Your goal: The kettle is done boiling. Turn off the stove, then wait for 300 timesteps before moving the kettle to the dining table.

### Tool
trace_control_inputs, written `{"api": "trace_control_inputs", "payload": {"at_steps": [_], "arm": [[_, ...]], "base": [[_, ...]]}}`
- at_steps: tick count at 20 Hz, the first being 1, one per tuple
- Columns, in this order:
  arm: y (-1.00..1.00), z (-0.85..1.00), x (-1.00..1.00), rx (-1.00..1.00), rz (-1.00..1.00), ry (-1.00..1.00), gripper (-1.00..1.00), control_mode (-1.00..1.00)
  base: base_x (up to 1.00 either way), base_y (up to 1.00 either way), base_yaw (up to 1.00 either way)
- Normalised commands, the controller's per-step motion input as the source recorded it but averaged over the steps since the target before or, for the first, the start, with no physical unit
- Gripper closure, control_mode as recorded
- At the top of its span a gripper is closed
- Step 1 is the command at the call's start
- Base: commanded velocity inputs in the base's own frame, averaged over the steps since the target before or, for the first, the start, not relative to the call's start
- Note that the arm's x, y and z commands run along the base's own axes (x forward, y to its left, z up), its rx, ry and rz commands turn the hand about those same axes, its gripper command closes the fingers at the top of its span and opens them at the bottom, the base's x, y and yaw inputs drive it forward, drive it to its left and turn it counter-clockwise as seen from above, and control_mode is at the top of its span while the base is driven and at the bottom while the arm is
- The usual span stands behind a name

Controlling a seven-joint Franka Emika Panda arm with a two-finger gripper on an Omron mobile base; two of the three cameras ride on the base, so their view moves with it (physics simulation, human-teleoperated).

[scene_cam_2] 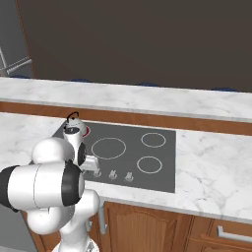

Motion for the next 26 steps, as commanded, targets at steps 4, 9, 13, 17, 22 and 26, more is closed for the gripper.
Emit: {"api": "trace_control_inputs", "payload": {"at_steps": [4,9,13,17,22,26], "arm": [[0.07,-0.04,0.0,0.0,0.0,0.01,1.0,-1.0],[0.05,-0.02,0.0,0.01,-0.01,0.01,1.0,-1.0],[0.0,-0.03,0.0,0.04,-0.09,0.0,1.0,-1.0],[0.0,-0.03,0.0,0.03,-0.13,0.0,1.0,-1.0],[0.0,-0.02,-0.07,0.03,-0.17,0.0,1.0,-1.0],[0.0,-0.05,-0.06,0.03,-0.21,0.0,1.0,-1.0]], "base": [[0.0,0.0,0.0],[0.0,0.0,0.0],[0.0,0.0,0.0],[0.0,0.0,0.0],[0.0,0.0,0.0],[0.0,0.0,0.0]]}}
